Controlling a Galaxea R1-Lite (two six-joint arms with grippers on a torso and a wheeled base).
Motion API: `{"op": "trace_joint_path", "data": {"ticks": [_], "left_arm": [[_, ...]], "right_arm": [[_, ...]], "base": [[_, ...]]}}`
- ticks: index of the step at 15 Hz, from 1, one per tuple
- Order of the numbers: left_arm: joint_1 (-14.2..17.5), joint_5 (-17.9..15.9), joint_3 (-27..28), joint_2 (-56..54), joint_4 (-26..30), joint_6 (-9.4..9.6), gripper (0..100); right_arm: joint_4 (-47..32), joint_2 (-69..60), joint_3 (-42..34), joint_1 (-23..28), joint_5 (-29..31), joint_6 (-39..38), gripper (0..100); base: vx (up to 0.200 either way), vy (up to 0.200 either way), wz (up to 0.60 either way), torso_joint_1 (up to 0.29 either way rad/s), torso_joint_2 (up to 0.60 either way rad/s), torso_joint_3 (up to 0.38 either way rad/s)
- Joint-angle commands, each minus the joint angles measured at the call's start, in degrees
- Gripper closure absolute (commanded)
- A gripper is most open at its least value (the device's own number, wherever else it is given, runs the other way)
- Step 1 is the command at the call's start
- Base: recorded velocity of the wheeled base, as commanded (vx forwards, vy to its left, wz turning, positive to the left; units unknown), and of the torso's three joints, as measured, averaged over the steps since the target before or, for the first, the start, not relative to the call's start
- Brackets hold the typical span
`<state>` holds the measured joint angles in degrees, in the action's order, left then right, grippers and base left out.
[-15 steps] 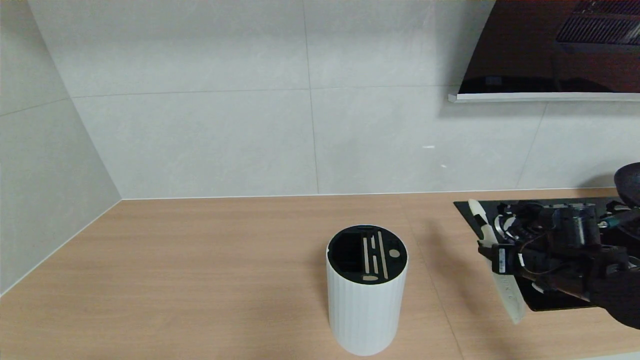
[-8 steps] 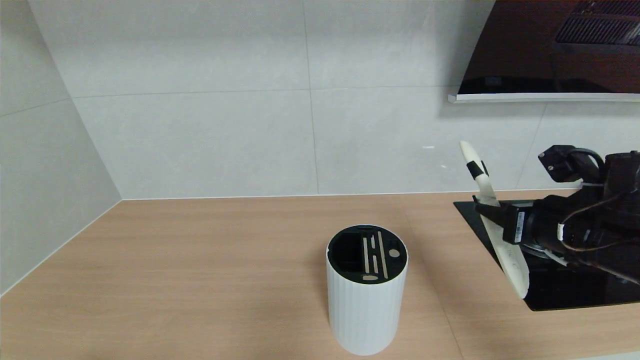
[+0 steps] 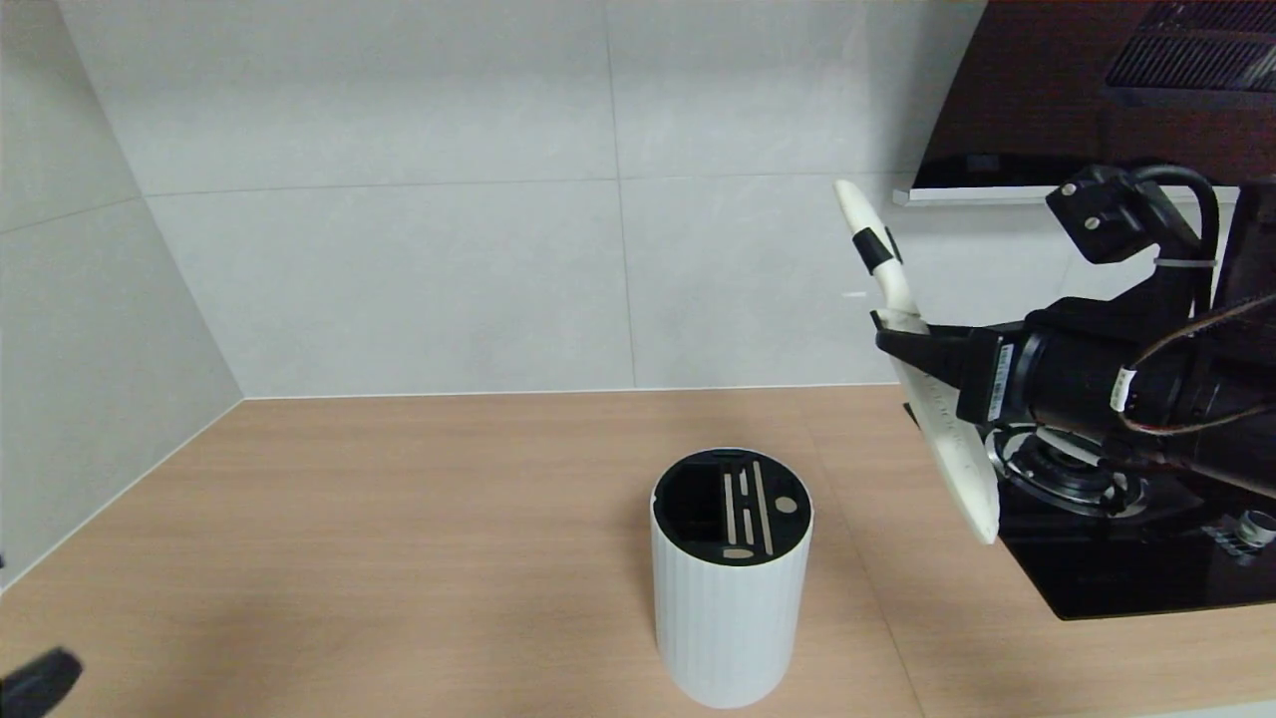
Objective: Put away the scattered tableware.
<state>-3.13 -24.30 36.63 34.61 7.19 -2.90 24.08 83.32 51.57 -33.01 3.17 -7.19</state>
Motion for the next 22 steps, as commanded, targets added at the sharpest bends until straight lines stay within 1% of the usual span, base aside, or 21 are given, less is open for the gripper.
{"op": "trace_joint_path", "data": {"ticks": [1,2,3,4,5,6,7,8,9,10,11,12,14,15,16,17,18,20,22], "left_arm": [[-9.1,-5.1,11.9,26.7,-6.2,-8.79,0],[-12.3,-5.1,10.4,30.2,-12.1,-13.97,0],[-14.9,-5.1,8.6,33.6,-19.1,-18.19,0],[-15.4,-5.1,7.9,34.6,-21.3,-19.25,0],[-17.3,-5.1,4.1,39.4,-32.6,-23.29,0],[-18.1,-4.8,2.2,43.3,-39.3,-24.61,0],[-19.6,-4.4,0.8,46.4,-44.4,-25.31,0],[-21.0,-3.0,-0.3,48.3,-48.1,-27.25,0],[-21.9,-2.4,-0.4,48.7,-49.2,-28.92,0],[-25.3,-1.5,0.1,48.9,-51.7,-36.74,0],[-26.3,-1.5,0.3,48.7,-53.2,-39.99,0],[-26.8,-1.5,0.1,49.1,-54.4,-40.69,0],[-28.5,-1.5,-0.2,49.9,-55.7,-40.69,0],[-29.1,-1.4,-0.3,50.1,-55.9,-40.69,0],[-30.7,-1.2,-0.3,50.9,-56.1,-40.43,0],[-32.0,-0.4,-0.3,51.9,-57.1,-40.43,0],[-32.6,1.2,-0.2,53.4,-58.7,-40.34,0],[-32.7,5.5,0.2,57.1,-62.6,-40.34,0],[-33.3,6.3,0.3,58.3,-64.1,-40.25,0]], "right_arm": [[-0.7,1.5,2.5,-4.9,0.4,0.0,100],[-0.7,1.6,2.0,-7.0,0.7,0.0,100],[-0.5,1.4,0.9,-7.9,0.7,-0.4,100],[-0.3,1.2,0.0,-7.9,0.6,-0.5,100],[0.4,1.2,-1.8,-7.9,0.4,-0.1,100],[0.5,1.4,-1.7,-7.9,0.3,-0.2,100],[0.5,1.8,-1.7,-8.3,0.6,-0.2,100],[0.4,1.8,-1.6,-10.0,0.8,-0.1,100],[0.3,1.9,-1.6,-10.8,0.8,-0.1,100],[0.1,2.5,-1.6,-12.6,0.9,0.0,100],[0.1,3.2,-1.4,-13.9,1.6,0.0,100],[0.1,4.0,-1.1,-14.8,3.2,0.0,100],[0.5,5.7,-0.4,-16.6,6.2,-0.3,100],[0.6,6.2,-0.2,-16.9,6.8,-0.5,100],[0.9,7.3,0.6,-17.2,7.3,-1.2,100],[0.9,7.7,0.8,-18.4,7.3,-2.0,100],[1.0,8.1,0.9,-19.8,7.3,-2.6,100],[1.8,8.1,0.6,-21.9,7.3,-2.8,100],[2.1,8.2,0.5,-22.7,7.3,-2.9,100]], "base": [[0.000,0.000,0.00,0.000,0.00,0.000],[0.000,0.000,0.00,0.000,0.00,0.000],[0.000,0.000,0.00,0.000,0.00,0.000],[0.000,0.000,0.00,0.000,0.00,0.000],[0.000,0.000,0.00,0.000,0.00,0.000],[0.000,0.000,0.00,0.000,0.00,0.000],[0.000,0.000,0.00,0.000,0.00,0.000],[0.000,0.000,0.00,0.000,0.00,0.000],[0.000,0.000,0.00,0.000,0.00,0.000],[0.000,0.000,0.00,0.000,0.00,0.000],[0.000,0.000,0.00,0.000,0.00,0.000],[0.000,0.000,0.00,0.000,0.00,0.000],[0.000,0.000,0.00,0.000,0.00,0.000],[0.000,0.000,0.00,0.000,0.00,0.000],[0.000,0.000,0.00,0.000,0.00,0.000],[0.000,0.000,0.00,0.000,0.00,0.000],[0.000,0.000,0.00,0.000,0.00,0.000],[0.000,0.000,0.00,0.000,0.00,0.000],[0.000,0.000,0.00,0.000,0.00,0.000]]}}
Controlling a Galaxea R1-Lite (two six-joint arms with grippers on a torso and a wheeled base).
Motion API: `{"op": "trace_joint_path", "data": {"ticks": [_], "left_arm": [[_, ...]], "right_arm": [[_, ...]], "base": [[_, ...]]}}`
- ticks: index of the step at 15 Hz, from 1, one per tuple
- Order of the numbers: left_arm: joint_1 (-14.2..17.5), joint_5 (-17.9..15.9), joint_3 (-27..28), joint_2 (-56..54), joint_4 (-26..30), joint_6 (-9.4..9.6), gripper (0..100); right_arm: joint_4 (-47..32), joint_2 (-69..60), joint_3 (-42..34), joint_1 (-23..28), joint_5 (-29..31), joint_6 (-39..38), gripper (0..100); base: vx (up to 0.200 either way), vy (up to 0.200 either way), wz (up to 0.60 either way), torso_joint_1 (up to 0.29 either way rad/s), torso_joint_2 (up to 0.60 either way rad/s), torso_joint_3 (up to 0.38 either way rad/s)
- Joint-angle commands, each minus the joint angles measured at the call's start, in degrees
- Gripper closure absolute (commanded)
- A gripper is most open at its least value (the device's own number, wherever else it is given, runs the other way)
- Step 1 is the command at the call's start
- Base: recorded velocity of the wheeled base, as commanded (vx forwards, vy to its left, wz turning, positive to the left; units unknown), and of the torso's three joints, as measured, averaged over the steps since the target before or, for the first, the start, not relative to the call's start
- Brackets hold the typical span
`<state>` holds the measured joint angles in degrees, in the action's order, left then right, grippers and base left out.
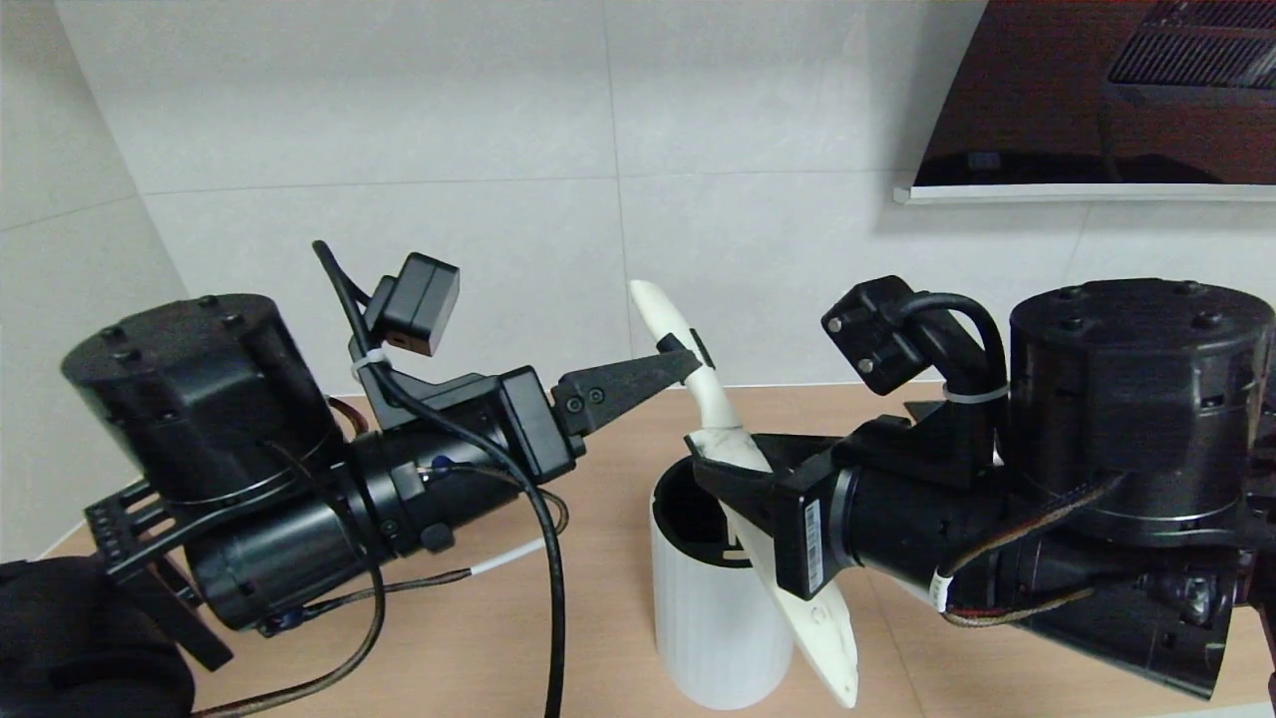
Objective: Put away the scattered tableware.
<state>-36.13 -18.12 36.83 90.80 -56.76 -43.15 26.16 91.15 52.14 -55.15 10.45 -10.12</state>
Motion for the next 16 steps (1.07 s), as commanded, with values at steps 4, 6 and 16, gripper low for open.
{"op": "trace_joint_path", "data": {"ticks": [4,6,16], "left_arm": [[-1.6,2.6,0.6,3.8,-1.2,0.00,0],[-1.7,3.3,0.8,4.0,-1.2,0.00,0],[-2.3,4.9,0.8,4.7,-1.1,1.23,0]], "right_arm": [[1.1,1.6,-0.3,-2.5,0.1,-1.9,100],[1.3,2.2,-0.7,-3.0,0.1,-1.9,100],[1.3,2.0,-1.8,-4.0,0.3,-1.7,100]], "base": [[0.000,0.000,0.00,0.000,0.00,0.000],[0.000,0.000,0.00,0.000,0.00,0.000],[0.000,0.000,0.00,0.000,0.00,0.000]]}}
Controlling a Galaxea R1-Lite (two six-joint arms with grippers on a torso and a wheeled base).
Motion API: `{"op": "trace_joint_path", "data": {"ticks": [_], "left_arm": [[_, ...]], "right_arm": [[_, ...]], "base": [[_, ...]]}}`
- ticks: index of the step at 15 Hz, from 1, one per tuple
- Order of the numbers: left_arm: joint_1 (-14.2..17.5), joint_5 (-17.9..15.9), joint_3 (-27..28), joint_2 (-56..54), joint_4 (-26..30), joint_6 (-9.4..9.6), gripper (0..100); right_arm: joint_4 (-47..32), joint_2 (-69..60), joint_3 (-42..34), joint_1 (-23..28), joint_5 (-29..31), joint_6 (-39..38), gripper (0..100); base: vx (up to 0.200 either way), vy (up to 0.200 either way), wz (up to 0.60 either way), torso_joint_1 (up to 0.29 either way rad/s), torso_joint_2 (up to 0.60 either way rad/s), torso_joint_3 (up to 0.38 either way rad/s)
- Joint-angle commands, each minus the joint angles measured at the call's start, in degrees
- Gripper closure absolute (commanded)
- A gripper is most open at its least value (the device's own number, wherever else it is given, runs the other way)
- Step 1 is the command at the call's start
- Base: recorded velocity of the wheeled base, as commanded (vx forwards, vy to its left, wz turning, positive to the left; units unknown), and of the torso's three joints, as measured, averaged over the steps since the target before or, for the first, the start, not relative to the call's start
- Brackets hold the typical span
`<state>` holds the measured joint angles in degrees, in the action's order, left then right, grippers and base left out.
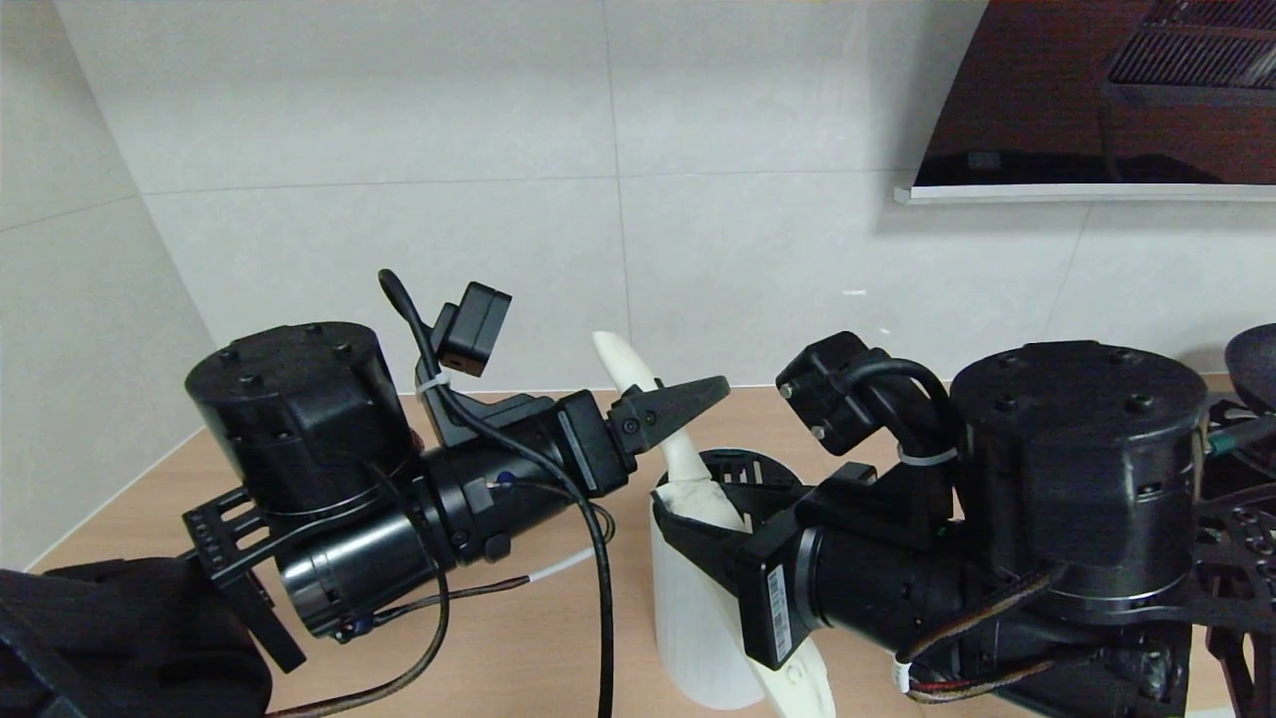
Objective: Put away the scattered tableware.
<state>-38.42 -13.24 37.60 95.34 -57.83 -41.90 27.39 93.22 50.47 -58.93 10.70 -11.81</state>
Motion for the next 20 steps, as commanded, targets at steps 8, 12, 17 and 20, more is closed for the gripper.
{"op": "trace_joint_path", "data": {"ticks": [8,12,17,20], "left_arm": [[-0.5,0.8,0.0,0.8,-0.1,0.77,100],[-0.5,0.8,0.2,0.6,-0.1,0.77,100],[-0.5,1.2,1.2,0.5,0.6,0.77,100],[-0.5,3.8,3.4,-0.3,3.0,0.77,100]], "right_arm": [[0.1,-0.4,-0.3,-0.6,0.5,-0.1,100],[0.1,-0.4,-0.4,-0.6,1.5,-0.1,100],[0.1,-0.6,-0.4,-0.6,1.8,-0.1,0],[0.1,-2.1,-0.4,-0.6,2.0,-0.2,0]], "base": [[0.000,0.000,0.00,0.000,0.00,0.000],[0.000,0.000,0.00,0.000,0.00,0.000],[0.000,0.000,0.00,0.000,0.00,0.000],[0.000,0.000,0.00,0.000,0.00,0.000]]}}
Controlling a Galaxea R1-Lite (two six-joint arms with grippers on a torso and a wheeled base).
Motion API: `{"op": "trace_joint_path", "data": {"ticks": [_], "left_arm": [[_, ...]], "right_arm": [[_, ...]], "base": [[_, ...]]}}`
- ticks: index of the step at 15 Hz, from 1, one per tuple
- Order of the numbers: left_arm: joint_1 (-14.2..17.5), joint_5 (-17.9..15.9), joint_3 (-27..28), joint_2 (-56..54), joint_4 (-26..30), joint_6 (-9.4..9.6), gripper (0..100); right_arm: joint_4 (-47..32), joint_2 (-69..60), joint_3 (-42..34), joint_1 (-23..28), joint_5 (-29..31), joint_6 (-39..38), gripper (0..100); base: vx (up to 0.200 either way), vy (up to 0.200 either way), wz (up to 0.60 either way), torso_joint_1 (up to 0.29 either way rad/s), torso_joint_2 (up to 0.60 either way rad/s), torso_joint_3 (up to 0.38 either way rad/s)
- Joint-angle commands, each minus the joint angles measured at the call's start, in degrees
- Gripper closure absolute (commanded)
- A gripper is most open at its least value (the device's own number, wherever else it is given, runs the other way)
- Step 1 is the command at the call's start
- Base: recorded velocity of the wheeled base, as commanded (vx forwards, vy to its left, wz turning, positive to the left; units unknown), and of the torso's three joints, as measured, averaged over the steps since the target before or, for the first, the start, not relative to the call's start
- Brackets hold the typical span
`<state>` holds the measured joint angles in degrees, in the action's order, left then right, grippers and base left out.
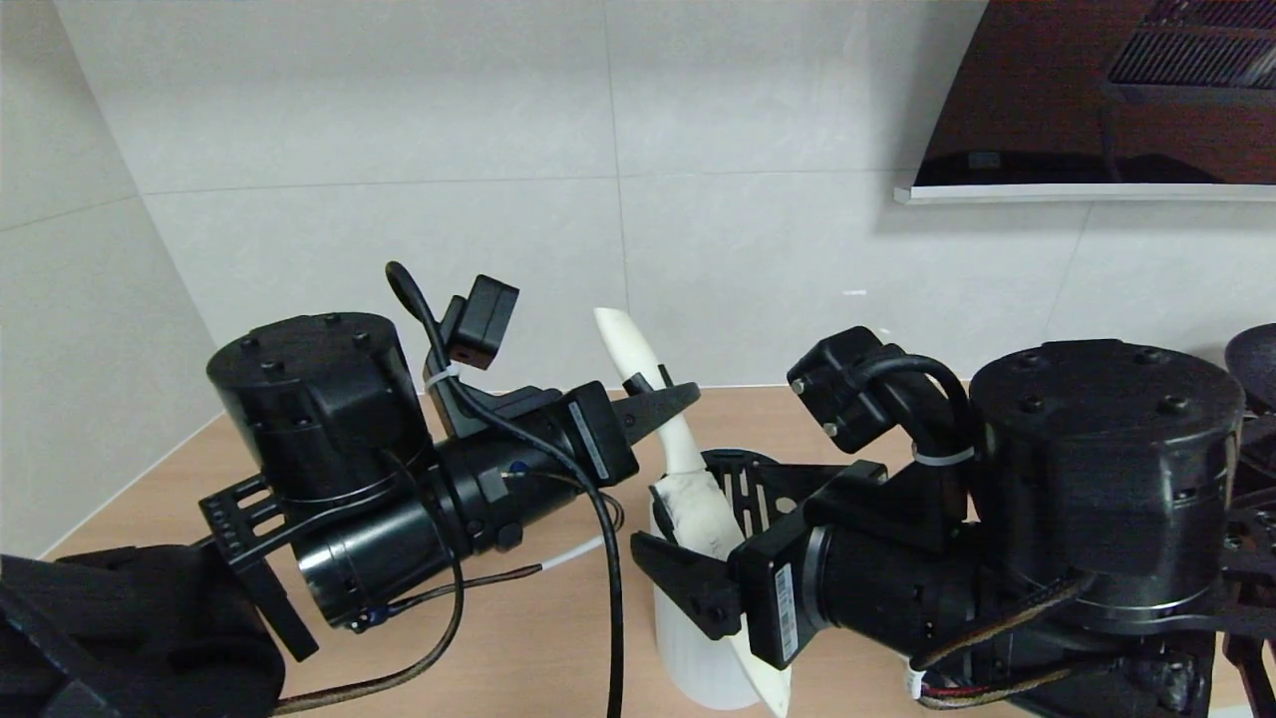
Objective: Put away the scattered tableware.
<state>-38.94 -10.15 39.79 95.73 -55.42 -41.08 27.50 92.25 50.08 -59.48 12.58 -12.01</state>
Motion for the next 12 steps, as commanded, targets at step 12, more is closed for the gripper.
{"op": "trace_joint_path", "data": {"ticks": [12], "left_arm": [[-6.2,35.5,26.7,-1.7,22.6,22.80,100]], "right_arm": [[-1.7,-14.1,0.8,17.4,0.5,1.8,0]], "base": [[0.000,0.000,0.00,0.000,0.00,0.000]]}}
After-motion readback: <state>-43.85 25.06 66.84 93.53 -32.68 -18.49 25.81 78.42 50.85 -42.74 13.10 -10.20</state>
